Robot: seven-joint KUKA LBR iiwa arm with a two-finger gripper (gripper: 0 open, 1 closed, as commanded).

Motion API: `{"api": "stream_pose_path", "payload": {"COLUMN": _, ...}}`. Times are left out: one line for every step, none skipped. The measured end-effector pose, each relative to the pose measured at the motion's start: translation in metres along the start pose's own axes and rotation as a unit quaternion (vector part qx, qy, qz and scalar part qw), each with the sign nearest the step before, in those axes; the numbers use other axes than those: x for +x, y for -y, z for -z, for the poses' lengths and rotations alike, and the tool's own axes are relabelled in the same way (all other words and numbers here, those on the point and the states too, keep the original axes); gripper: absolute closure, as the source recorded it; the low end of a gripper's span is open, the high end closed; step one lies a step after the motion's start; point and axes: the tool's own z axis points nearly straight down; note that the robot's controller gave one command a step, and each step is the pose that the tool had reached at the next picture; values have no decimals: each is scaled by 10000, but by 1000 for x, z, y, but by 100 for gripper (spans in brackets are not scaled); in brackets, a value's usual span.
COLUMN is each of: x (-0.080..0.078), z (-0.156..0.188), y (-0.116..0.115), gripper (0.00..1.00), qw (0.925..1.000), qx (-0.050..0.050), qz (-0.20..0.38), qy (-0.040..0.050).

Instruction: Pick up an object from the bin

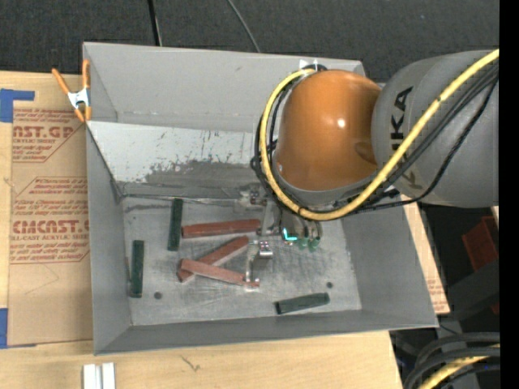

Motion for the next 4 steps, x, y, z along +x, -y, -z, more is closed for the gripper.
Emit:
{"api": "stream_pose_path", "payload": {"x": -2, "z": 4, "y": 1, "gripper": 0, "qw": 10000, "qx": -6, "qz": -9, "qy": 41}}
{"api": "stream_pose_path", "payload": {"x": -22, "z": -43, "y": 2, "gripper": 0, "qw": 9990, "qx": -3, "qz": 453, "qy": 66}}
{"api": "stream_pose_path", "payload": {"x": -18, "z": -158, "y": 9, "gripper": 100, "qw": 9916, "qx": 6, "qz": 1291, "qy": -12}}
{"api": "stream_pose_path", "payload": {"x": -18, "z": -158, "y": 9, "gripper": 100, "qw": 9916, "qx": 5, "qz": 1290, "qy": -11}}
